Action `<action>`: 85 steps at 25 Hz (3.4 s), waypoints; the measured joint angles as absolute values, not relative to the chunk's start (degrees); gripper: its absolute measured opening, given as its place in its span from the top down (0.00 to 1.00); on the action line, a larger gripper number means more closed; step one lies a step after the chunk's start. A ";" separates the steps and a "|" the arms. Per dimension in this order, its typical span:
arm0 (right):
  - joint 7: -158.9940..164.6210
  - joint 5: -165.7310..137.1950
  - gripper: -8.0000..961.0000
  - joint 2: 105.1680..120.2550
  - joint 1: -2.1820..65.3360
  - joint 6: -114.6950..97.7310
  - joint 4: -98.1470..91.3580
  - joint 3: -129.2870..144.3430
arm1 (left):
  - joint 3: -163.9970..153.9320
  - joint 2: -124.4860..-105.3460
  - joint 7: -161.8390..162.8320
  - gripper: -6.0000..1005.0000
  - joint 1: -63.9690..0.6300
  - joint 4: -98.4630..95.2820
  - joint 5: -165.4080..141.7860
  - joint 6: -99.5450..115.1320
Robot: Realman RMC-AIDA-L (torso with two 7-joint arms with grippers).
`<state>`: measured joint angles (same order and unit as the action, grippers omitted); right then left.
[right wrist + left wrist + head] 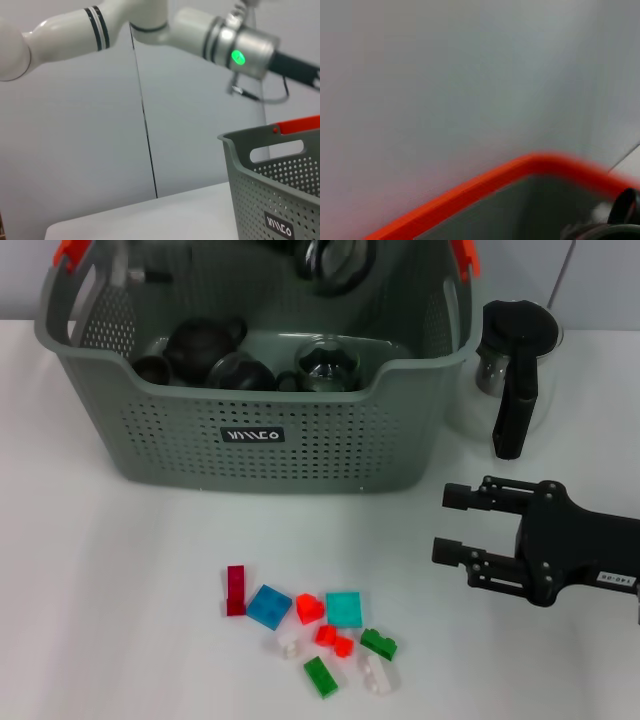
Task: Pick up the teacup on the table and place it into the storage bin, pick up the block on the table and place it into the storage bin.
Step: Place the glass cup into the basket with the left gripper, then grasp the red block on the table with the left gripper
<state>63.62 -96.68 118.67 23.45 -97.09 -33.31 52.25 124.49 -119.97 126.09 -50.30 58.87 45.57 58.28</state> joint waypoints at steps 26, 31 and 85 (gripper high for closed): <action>64.51 -96.68 0.33 118.58 23.06 -96.90 -33.31 51.85 | 111.94 -123.50 135.69 0.75 -63.09 35.10 19.82 40.42; 64.52 -96.68 0.33 118.48 23.10 -97.05 -33.31 51.93 | 113.35 -124.32 136.89 0.66 -55.39 52.64 25.85 50.74; 65.39 -96.68 0.33 118.72 23.26 -96.24 -33.22 51.94 | 107.66 -124.65 93.61 0.57 -24.04 60.68 54.56 79.01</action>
